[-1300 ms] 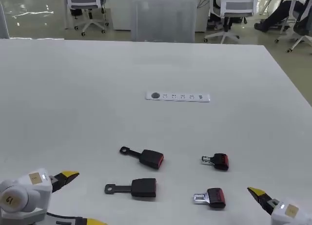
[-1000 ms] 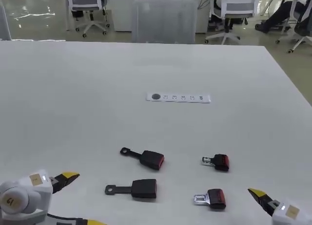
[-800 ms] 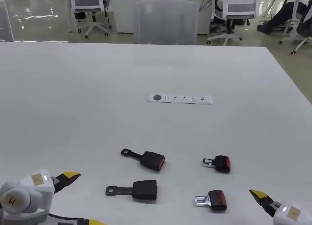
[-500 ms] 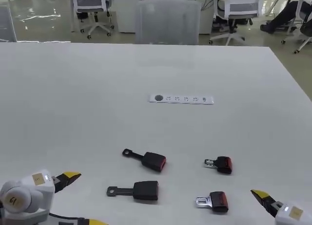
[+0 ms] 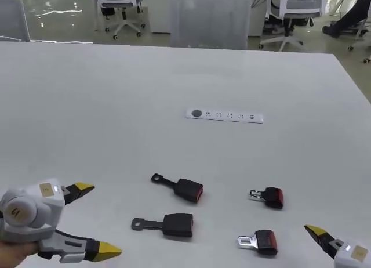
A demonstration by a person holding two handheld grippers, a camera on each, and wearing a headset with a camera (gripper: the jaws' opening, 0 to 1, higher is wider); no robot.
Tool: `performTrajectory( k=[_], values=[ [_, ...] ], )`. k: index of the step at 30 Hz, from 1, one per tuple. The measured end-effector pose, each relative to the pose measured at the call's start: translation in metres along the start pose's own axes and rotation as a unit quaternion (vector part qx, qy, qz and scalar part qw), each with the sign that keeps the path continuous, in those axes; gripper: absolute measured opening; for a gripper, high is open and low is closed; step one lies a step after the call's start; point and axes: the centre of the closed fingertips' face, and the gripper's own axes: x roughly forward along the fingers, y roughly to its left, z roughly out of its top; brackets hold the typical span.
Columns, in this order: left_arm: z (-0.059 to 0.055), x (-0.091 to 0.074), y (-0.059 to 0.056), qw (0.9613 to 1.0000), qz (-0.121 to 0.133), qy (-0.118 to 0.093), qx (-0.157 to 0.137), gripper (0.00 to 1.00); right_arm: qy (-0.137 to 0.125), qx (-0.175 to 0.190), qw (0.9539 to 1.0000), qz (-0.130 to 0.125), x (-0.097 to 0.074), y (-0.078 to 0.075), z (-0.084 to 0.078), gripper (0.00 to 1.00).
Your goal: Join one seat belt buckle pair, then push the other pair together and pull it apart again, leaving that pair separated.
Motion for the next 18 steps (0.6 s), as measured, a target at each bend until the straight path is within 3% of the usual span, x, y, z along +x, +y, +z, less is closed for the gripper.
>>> performTrajectory(
  k=[7,10,15,18],
  values=[
    [0.008,0.001,0.009,0.9999,-0.001,0.002,0.013,1.0,0.003,-0.001,1.0,0.006,0.009,0.001,0.003,0.97],
    [0.007,0.001,0.017,0.9993,-0.003,0.018,0.034,1.0,0.007,-0.004,1.0,0.006,0.011,-0.001,0.004,0.97],
    [0.021,0.004,0.032,0.9996,-0.006,0.003,0.028,0.99,0.018,-0.011,0.9998,0.005,0.014,-0.008,0.005,0.97],
    [0.022,0.015,0.032,0.9996,-0.013,0.001,0.025,0.99,0.013,-0.01,0.9998,0.007,0.017,-0.009,0.011,0.97]
  ],
)
